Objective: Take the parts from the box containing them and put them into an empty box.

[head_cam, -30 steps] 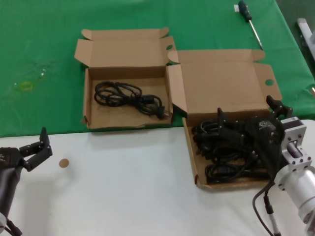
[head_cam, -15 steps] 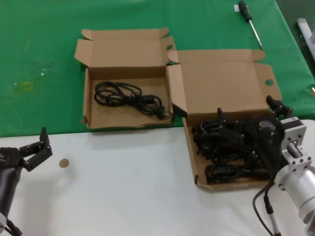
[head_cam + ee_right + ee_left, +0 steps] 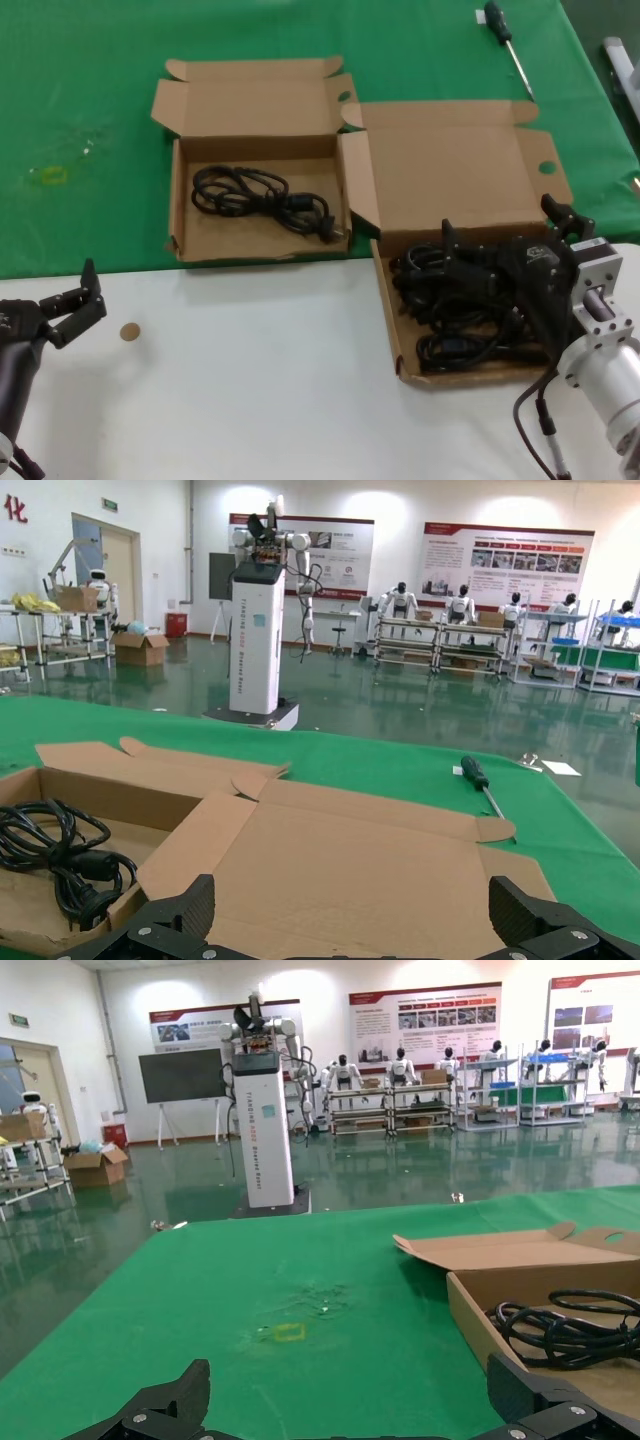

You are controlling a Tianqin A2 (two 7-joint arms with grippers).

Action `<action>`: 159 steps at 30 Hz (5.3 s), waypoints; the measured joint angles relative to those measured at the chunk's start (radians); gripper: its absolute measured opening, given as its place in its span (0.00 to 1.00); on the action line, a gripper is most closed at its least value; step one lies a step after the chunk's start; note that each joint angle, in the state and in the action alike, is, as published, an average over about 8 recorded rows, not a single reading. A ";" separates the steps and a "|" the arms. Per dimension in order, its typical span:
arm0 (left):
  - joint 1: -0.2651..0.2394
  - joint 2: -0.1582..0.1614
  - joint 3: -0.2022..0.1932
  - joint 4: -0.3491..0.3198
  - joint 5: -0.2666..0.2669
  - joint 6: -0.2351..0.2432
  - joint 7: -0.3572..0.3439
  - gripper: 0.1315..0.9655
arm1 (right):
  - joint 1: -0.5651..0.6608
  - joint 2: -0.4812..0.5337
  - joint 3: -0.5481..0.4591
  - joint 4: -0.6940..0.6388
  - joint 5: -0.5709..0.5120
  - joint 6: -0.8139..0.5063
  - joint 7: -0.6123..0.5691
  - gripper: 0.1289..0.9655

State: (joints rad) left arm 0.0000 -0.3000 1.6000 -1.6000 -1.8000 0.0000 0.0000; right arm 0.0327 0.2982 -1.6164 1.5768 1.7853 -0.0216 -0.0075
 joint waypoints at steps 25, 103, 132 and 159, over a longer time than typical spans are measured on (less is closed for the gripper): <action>0.000 0.000 0.000 0.000 0.000 0.000 0.000 1.00 | 0.000 0.000 0.000 0.000 0.000 0.000 0.000 1.00; 0.000 0.000 0.000 0.000 0.000 0.000 0.000 1.00 | 0.000 0.000 0.000 0.000 0.000 0.000 0.000 1.00; 0.000 0.000 0.000 0.000 0.000 0.000 0.000 1.00 | 0.000 0.000 0.000 0.000 0.000 0.000 0.000 1.00; 0.000 0.000 0.000 0.000 0.000 0.000 0.000 1.00 | 0.000 0.000 0.000 0.000 0.000 0.000 0.000 1.00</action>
State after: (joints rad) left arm 0.0000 -0.3000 1.6000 -1.6000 -1.8000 0.0000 0.0000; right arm 0.0328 0.2982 -1.6164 1.5768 1.7853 -0.0216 -0.0076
